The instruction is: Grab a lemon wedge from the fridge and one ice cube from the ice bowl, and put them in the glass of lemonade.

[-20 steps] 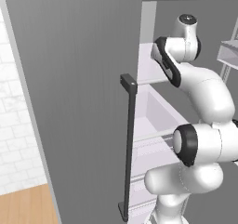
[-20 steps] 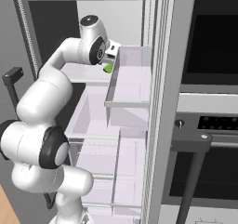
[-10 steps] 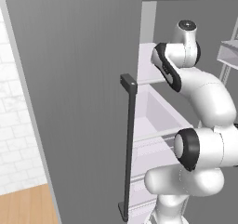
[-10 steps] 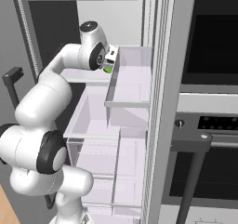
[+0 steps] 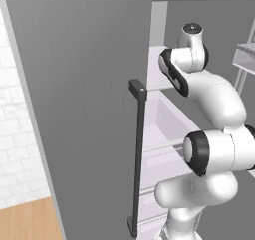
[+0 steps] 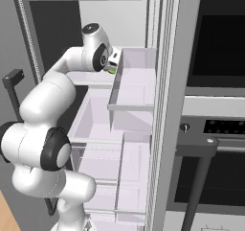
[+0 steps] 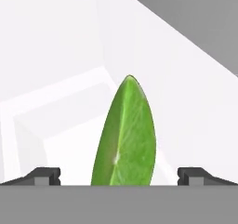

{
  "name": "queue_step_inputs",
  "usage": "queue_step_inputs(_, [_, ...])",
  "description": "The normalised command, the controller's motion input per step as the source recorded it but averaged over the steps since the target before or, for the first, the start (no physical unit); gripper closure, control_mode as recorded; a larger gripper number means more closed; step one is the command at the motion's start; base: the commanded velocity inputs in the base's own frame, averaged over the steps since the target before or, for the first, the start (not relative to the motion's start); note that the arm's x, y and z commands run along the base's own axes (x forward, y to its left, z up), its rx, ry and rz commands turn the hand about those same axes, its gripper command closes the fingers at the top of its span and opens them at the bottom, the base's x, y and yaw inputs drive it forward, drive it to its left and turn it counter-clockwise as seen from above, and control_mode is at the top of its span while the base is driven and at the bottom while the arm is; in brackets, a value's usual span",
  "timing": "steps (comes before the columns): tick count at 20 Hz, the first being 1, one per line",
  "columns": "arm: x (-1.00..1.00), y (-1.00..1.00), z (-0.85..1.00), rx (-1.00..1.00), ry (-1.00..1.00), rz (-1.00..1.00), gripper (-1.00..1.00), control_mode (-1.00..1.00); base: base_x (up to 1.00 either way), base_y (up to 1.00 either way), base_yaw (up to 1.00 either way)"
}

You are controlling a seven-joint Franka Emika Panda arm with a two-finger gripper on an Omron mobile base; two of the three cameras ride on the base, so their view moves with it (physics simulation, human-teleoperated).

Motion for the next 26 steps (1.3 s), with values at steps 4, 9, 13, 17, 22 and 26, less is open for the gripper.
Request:
queue_step_inputs(4, [-0.01, 0.0, -0.1, 0.0, 0.0, -0.03, -1.0, -1.0, 0.0, 0.0, 0.0])
queue_step_inputs(9, [0.0, 0.0, -0.05, 0.0, 0.0, -0.02, -1.0, -1.0, 0.0, 0.0, 0.0])
queue_step_inputs(13, [0.0, 0.0, -0.06, 0.0, 0.0, -0.01, 1.0, -1.0, 0.0, 0.0, 0.0])
queue_step_inputs(17, [-0.09, 0.0, 0.0, 0.0, 0.0, 0.0, 1.0, -1.0, 0.0, 0.0, 0.0])
queue_step_inputs(22, [-0.16, 0.0, 0.0, 0.0, 0.0, 0.0, 1.0, -1.0, 0.0, 0.0, 0.0])
queue_step_inputs(26, [-0.54, 0.16, 0.0, 0.0, -0.01, 0.06, 1.0, -1.0, 0.0, 0.0, 0.0])
